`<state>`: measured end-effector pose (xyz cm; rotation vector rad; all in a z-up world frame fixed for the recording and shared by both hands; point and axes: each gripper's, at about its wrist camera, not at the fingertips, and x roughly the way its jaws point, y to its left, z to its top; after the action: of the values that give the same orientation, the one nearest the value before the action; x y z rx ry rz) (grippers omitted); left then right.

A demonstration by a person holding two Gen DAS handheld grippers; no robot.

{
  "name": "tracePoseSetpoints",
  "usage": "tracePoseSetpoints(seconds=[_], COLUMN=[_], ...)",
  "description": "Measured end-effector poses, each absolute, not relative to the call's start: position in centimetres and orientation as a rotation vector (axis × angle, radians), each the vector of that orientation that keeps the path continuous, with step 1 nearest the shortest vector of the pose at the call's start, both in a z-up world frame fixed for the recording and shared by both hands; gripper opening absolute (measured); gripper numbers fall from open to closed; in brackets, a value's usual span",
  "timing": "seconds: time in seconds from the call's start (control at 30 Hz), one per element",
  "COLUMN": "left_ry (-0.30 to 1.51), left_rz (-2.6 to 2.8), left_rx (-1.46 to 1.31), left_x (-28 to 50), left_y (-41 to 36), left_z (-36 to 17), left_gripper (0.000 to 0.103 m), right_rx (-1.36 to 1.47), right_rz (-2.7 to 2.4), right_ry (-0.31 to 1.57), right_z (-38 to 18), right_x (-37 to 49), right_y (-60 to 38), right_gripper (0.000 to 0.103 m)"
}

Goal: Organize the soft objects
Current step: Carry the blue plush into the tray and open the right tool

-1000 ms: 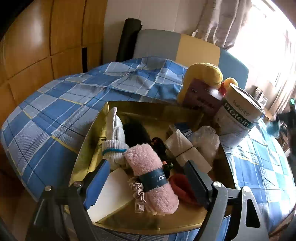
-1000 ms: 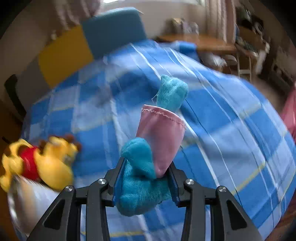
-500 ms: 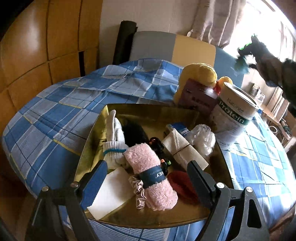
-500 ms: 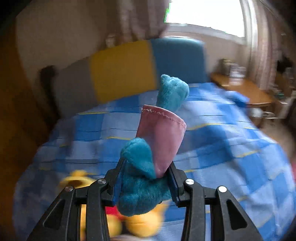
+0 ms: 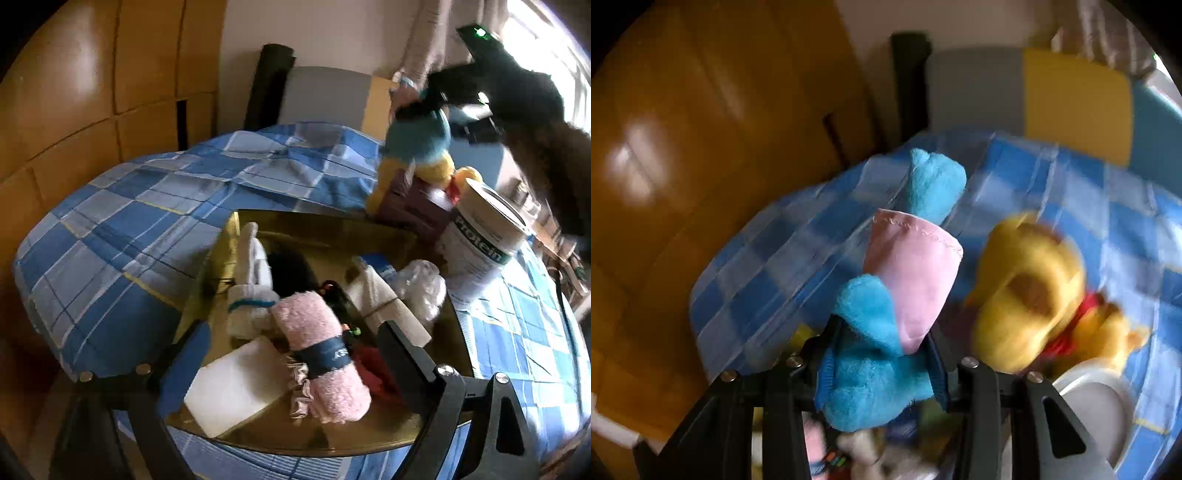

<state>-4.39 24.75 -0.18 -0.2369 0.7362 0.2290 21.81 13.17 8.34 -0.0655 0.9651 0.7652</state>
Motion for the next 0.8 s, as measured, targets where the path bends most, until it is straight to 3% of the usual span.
tracePoseSetpoints(seconds=[0.5,0.8], left_ry=[0.698,0.709], left_rz=[0.31,0.314], left_rx=[-0.259,-0.24], left_x=[-6.5,-6.6], left_y=[25.8,25.0], left_z=[0.5,0.5], left_gripper=[0.102,0.103], right_rx=[-0.008,-0.058], right_rz=[0.865,0.738], right_ry=[1.287,1.267], right_z=[-3.5,-5.1], right_x=[10.5,10.9], right_y=[13.1,11.9], right_gripper=[0.042,0.042])
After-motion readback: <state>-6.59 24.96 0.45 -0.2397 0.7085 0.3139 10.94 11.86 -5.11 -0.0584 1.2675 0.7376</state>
